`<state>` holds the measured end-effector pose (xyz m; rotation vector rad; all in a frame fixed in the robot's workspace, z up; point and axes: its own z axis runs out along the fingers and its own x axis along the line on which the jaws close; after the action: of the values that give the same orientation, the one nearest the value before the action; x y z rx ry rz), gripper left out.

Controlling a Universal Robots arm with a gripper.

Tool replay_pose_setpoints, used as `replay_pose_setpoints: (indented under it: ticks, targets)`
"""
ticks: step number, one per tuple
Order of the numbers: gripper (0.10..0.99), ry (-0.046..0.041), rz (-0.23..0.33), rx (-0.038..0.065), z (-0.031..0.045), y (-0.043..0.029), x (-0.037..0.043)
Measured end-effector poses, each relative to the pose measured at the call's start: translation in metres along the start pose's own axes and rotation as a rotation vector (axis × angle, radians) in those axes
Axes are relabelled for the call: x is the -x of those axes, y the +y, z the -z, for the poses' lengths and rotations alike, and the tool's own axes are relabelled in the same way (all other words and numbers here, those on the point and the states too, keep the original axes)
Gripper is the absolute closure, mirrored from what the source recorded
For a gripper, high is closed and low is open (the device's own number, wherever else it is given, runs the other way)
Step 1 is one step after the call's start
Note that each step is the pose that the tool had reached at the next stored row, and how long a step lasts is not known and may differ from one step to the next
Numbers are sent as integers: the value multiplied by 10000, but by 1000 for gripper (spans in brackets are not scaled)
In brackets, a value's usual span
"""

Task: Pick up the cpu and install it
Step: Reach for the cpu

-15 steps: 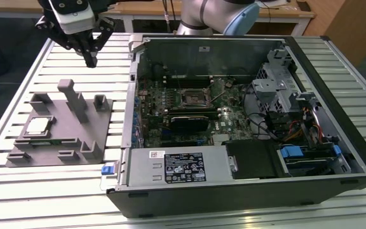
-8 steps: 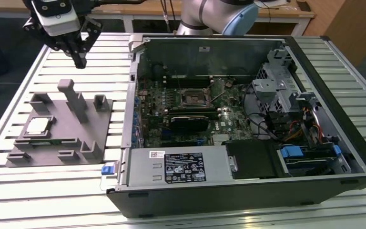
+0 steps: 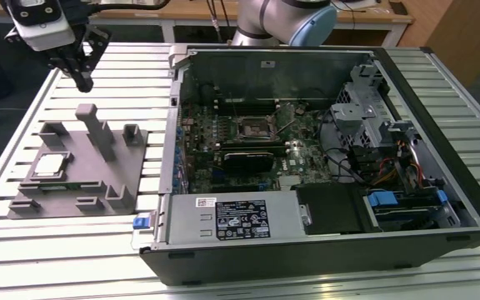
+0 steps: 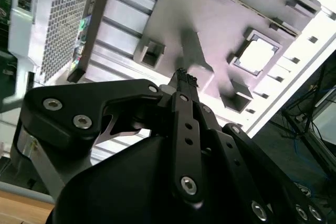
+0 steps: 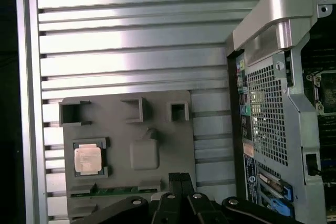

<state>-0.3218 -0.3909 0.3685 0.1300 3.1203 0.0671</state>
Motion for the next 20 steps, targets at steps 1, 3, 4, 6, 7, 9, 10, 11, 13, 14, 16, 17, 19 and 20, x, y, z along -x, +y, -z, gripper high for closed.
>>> replay_pose_setpoints:
  ticks: [1,3,4,6,7,9,10,11,13,14,16,17,19,20]
  targets:
    - [980,1,0,0,-6,-1,-40]
    - [980,0,-1,0,-19,-4,-123]
    - [980,0,-1,0,-23,-7,-165]
    - [980,0,0,0,-29,-14,-255]
    - [980,1,0,0,-30,-18,-300]
    - [980,0,0,0,-31,-25,-390]
    - [980,0,-1,0,-32,-29,-434]
    - [980,0,-1,0,-34,-32,-479]
    - [980,0,0,0,-37,-40,-573]
    - [980,1,0,-1,-38,-44,-618]
    - [980,0,-1,1,-42,-51,-708]
    - [980,-1,-1,1,-43,-55,-753]
    - [980,1,0,0,-45,-62,-843]
    - [980,0,0,0,-46,-66,-888]
